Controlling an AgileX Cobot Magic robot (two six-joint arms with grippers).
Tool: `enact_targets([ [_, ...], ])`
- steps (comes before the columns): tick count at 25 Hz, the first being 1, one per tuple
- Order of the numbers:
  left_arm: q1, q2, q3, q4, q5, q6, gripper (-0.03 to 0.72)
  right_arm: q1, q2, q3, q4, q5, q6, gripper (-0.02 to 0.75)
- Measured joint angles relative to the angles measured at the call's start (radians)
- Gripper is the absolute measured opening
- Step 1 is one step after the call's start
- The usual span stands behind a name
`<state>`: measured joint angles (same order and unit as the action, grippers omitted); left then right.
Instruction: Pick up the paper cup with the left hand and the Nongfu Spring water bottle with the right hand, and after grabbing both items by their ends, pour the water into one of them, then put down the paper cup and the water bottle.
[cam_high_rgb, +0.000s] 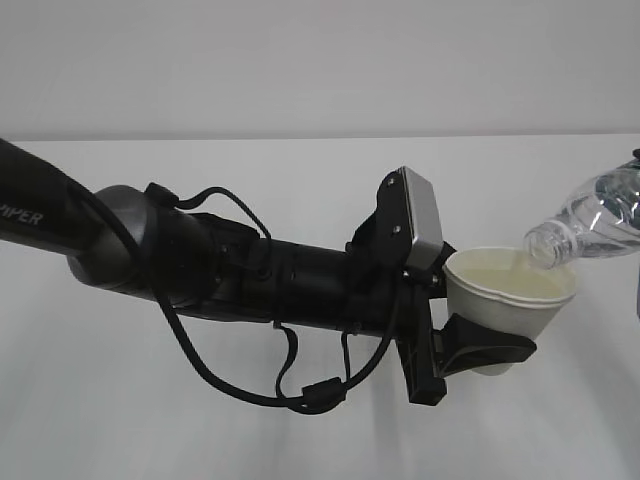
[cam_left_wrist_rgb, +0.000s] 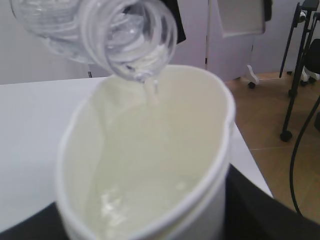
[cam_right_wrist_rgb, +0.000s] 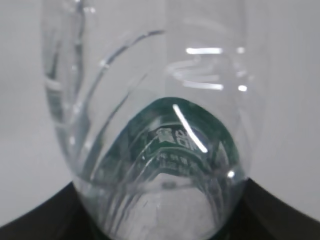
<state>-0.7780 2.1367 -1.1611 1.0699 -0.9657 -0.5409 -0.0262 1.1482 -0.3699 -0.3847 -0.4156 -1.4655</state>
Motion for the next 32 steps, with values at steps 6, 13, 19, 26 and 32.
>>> enact_targets([
  [6,0.0,0.0,0.0,0.0,0.001,0.0,0.424,0.0,0.0,0.0,0.0,0.0,0.073,0.447],
  [13,0.0,0.0,0.0,-0.004,0.001,0.0,0.424,0.0,0.0,0.0,0.0,0.0,0.143,0.447],
  [19,0.0,0.0,0.0,-0.005,0.001,0.0,0.424,0.0,0.0,0.0,-0.012,0.0,0.255,0.447],
  [26,0.0,0.0,0.0,-0.006,0.001,0.0,0.424,0.0,0.0,0.0,-0.019,0.0,0.338,0.447],
  [32,0.0,0.0,0.0,-0.008,0.001,0.0,0.424,0.0,0.0,0.0,-0.019,0.0,0.371,0.447],
])
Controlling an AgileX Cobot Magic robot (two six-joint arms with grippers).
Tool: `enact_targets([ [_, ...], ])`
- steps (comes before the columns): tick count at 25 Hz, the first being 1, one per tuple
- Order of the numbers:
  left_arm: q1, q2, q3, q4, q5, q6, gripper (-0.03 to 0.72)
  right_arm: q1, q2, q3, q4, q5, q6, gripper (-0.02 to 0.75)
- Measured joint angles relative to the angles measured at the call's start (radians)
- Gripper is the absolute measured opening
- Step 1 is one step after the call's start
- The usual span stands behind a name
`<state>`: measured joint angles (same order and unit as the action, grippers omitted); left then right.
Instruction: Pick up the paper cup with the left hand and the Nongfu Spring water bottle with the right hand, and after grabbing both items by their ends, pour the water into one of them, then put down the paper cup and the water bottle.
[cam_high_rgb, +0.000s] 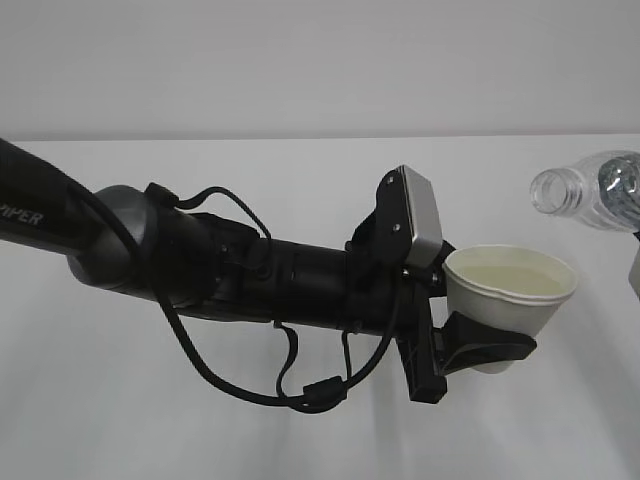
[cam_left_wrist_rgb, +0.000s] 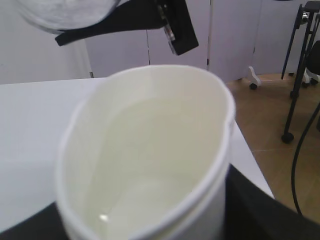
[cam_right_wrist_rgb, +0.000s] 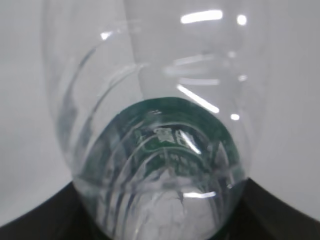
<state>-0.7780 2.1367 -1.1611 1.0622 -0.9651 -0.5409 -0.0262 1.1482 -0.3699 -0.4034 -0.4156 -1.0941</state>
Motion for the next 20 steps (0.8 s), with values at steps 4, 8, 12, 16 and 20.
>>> enact_targets([
  [4,0.0,0.0,0.0,0.0,0.0,0.0,0.424,0.0,0.0,0.0,0.0,0.0,0.035,0.447],
  [8,0.0,0.0,0.0,0.0,0.002,0.0,0.424,0.0,0.0,0.0,0.0,-0.014,0.076,0.447],
  [12,0.0,0.0,0.0,0.0,0.002,0.0,0.424,0.0,0.0,0.0,0.0,-0.052,0.097,0.447],
  [16,0.0,0.0,0.0,0.0,0.002,0.0,0.424,0.0,0.0,0.0,0.0,-0.06,0.099,0.447],
  [20,0.0,0.0,0.0,-0.002,0.002,0.0,0.424,0.0,0.0,0.0,0.0,-0.069,0.153,0.447],
])
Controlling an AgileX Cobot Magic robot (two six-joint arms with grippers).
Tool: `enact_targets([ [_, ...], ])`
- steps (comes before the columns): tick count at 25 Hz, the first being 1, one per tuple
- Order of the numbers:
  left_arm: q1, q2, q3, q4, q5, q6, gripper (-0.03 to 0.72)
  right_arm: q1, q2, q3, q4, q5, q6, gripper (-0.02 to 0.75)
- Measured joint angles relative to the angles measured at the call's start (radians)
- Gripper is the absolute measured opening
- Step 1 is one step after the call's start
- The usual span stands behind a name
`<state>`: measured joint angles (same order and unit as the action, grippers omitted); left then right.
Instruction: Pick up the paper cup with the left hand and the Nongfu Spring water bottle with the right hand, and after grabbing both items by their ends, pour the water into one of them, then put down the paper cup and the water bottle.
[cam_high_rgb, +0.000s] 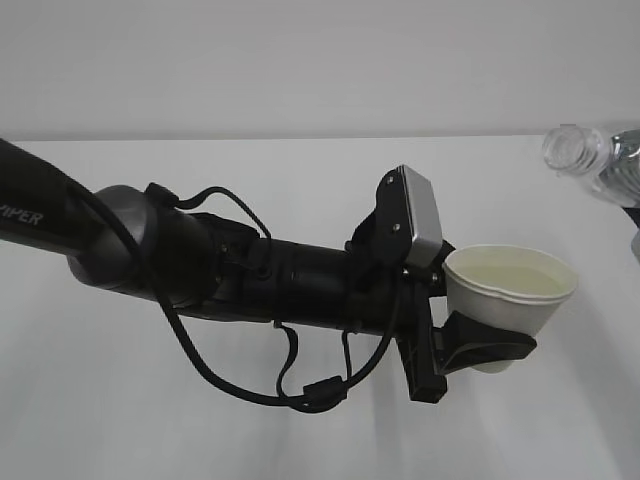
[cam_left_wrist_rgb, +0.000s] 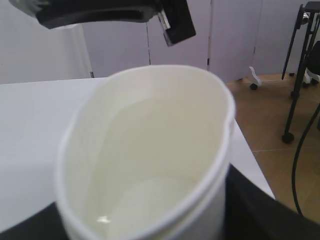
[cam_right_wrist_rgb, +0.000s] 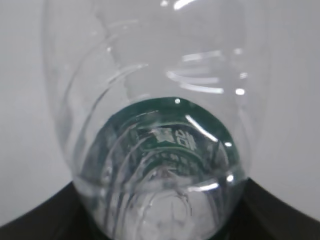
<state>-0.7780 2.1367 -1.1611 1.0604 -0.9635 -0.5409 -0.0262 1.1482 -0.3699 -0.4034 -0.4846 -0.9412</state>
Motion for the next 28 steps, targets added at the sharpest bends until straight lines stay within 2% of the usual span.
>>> enact_targets([
  [5,0.0,0.0,0.0,0.0,0.0,0.0,0.424,0.0,0.0,0.0,0.01,-0.054,0.068,0.447],
  [12,0.0,0.0,0.0,0.0,0.0,0.0,0.424,0.0,0.0,0.0,0.096,-0.106,0.182,0.447],
  [28,0.0,0.0,0.0,0.0,0.002,0.0,0.424,0.0,0.0,0.0,0.113,-0.174,0.589,0.447],
])
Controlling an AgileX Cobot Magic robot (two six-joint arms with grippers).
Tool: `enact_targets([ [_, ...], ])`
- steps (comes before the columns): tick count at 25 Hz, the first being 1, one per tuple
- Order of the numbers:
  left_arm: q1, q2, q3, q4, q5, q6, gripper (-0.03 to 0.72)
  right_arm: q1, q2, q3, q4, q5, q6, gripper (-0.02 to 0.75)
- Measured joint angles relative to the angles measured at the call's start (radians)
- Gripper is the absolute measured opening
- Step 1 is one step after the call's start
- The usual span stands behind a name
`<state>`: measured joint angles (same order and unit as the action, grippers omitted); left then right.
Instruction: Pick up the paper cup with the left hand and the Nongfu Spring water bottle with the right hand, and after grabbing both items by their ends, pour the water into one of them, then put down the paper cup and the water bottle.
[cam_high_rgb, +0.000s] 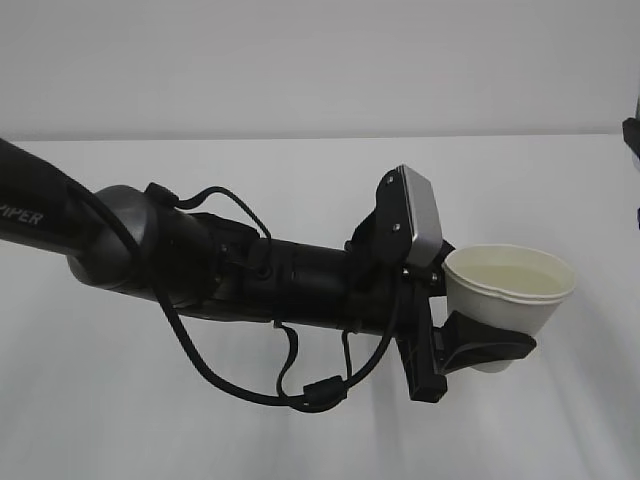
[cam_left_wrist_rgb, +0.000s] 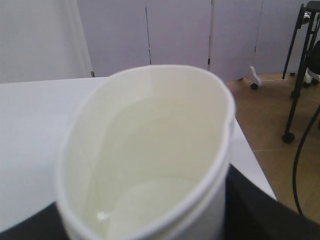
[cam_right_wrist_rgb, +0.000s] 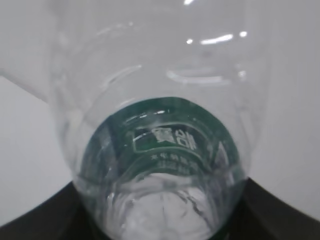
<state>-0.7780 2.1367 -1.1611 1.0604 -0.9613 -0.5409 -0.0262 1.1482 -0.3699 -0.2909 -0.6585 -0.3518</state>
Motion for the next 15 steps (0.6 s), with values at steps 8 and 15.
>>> enact_targets([
  [8,0.0,0.0,0.0,0.0,0.006,0.0,0.424,0.0,0.0,0.0,0.017,-0.001,0.172,0.447],
  [15,0.0,0.0,0.0,0.0,0.006,0.0,0.424,0.0,0.076,0.0,0.019,-0.004,0.309,0.447],
])
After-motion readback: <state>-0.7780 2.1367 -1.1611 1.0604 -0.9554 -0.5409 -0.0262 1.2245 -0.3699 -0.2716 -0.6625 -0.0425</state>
